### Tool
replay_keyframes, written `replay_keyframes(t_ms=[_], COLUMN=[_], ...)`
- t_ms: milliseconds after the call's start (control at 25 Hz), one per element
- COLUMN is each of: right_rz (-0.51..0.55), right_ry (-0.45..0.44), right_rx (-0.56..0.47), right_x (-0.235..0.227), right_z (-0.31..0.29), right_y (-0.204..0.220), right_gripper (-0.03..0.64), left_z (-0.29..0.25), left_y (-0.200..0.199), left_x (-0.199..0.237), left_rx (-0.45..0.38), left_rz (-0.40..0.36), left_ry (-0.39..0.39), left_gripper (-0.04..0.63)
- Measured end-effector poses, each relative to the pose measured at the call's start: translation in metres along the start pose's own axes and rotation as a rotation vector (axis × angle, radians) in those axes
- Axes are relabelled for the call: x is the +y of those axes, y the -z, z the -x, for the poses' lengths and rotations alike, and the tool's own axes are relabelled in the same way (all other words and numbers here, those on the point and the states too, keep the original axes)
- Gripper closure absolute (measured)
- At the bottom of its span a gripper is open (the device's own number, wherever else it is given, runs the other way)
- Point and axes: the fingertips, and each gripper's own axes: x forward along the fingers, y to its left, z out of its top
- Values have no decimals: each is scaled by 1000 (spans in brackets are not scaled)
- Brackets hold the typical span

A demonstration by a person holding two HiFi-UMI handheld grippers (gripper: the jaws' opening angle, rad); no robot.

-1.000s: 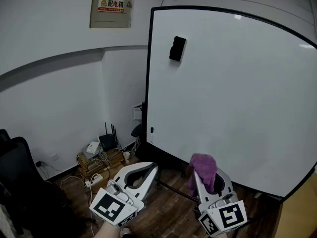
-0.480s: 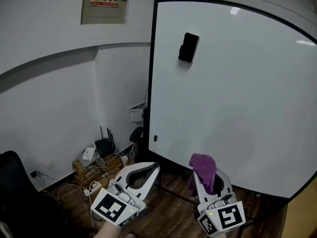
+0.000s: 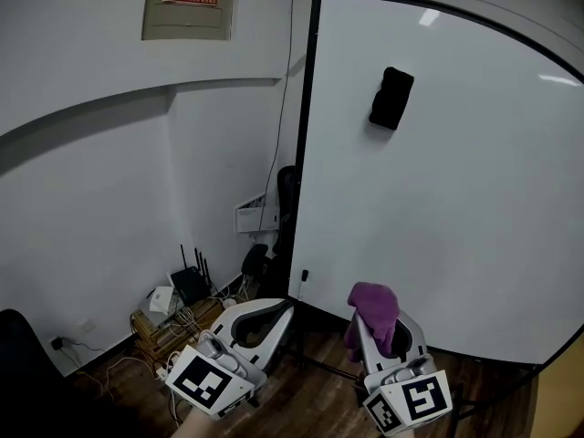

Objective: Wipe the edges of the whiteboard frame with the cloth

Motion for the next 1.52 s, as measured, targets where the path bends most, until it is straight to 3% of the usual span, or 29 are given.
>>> replay_keyframes(t_ms=[520, 920, 1520], right_rz=[11, 14, 21], right_ry=[84, 92, 18], right_rx=[-1, 14, -51], right_x=[23, 18, -26], right_z=[-58, -97, -209], right_y=[8, 20, 24], right_gripper=[508, 508, 508], left_z=[0, -12, -86], left_y=[16, 42, 67], left_x=[60, 91, 177], left_rx=[-30, -28, -46], left_rz=[3, 60, 21], left_ry=[109, 115, 65], left_gripper=[578, 578, 578])
